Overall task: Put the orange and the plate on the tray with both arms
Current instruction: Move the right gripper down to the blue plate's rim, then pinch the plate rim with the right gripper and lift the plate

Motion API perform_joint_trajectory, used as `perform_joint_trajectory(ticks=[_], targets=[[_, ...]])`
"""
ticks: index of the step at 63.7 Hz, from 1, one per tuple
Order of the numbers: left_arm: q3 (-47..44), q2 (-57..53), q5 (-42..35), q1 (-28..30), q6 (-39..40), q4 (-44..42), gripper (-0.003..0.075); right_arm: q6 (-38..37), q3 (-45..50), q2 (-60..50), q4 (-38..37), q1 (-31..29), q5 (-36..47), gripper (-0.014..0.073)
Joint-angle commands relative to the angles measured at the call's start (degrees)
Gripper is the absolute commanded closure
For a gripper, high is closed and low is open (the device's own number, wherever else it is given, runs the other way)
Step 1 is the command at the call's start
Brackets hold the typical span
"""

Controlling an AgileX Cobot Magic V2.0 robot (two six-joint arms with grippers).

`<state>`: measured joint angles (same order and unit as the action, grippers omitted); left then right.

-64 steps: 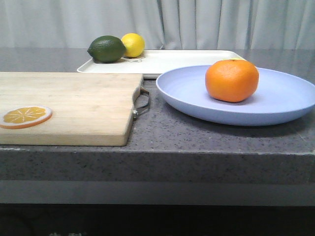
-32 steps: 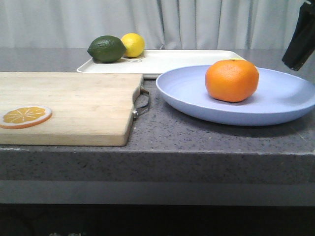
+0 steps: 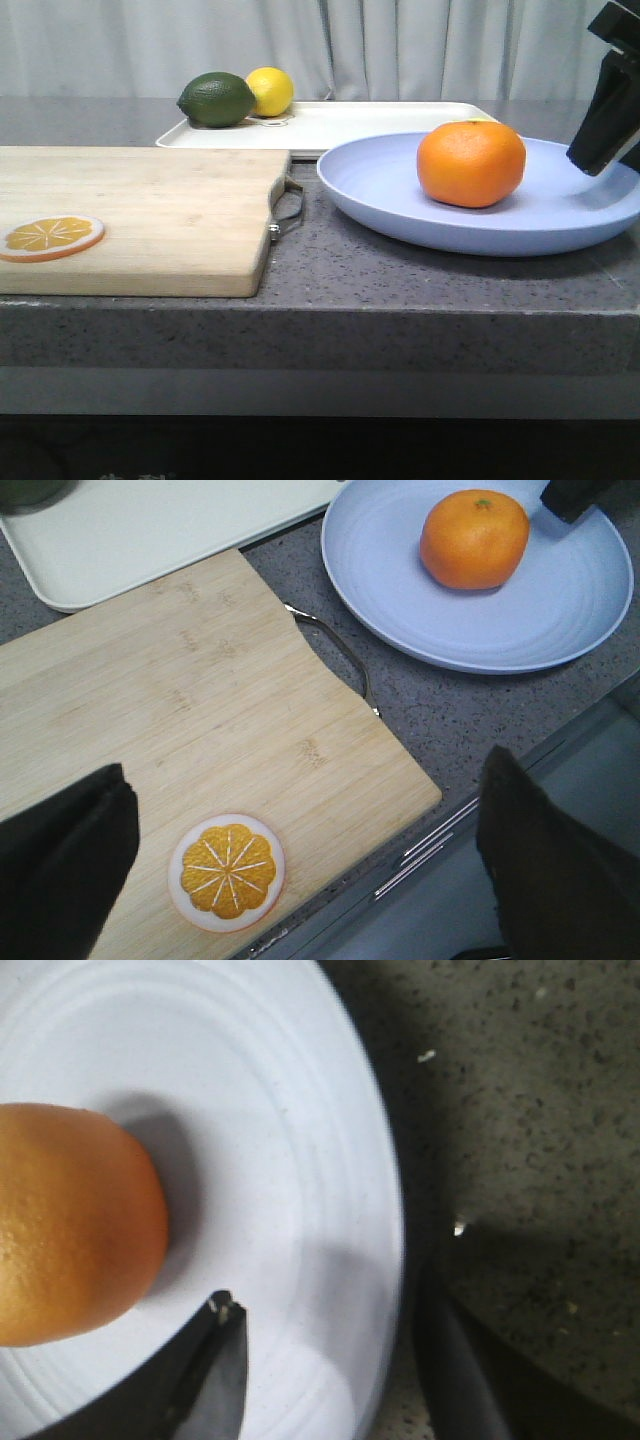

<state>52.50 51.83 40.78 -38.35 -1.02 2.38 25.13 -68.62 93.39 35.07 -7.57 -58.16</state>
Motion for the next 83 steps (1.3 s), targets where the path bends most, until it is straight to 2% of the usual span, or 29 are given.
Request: perform_joint_trajectory(ticks=[1, 24, 40, 57, 72, 83], targets=[[1.6, -0.4, -4.3, 0.1, 0.4, 0.3, 0.0057, 0.9, -1.9, -2.0, 2.6, -0.2, 0.5, 0.0257], [1.6, -0.4, -4.3, 0.1, 0.4, 0.3, 0.0057, 0.9, -1.9, 0.5, 2.6, -0.1, 0.0, 0.0272], [1.6, -0.4, -4.3, 0.1, 0.4, 0.3, 0.0057, 0.9, -2.0, 0.5, 2.6, -0.1, 1.0, 0.0503], [1.6, -0.4, -4.3, 0.1, 0.4, 0.3, 0.0057, 0.9, -2.0, 0.5, 2.6, -0.2, 1.0, 0.0656], [1.6, -0.4, -4.3, 0.1, 0.4, 0.3, 0.0057, 0.8, -2.4, 0.5, 2.6, -0.4, -0.9, 0.0661], [1.6, -0.4, -4.8, 0.1, 0.4, 0.3, 0.0057, 0.8, -5.9, 0.5, 2.6, -0.4, -3.3, 0.0661]])
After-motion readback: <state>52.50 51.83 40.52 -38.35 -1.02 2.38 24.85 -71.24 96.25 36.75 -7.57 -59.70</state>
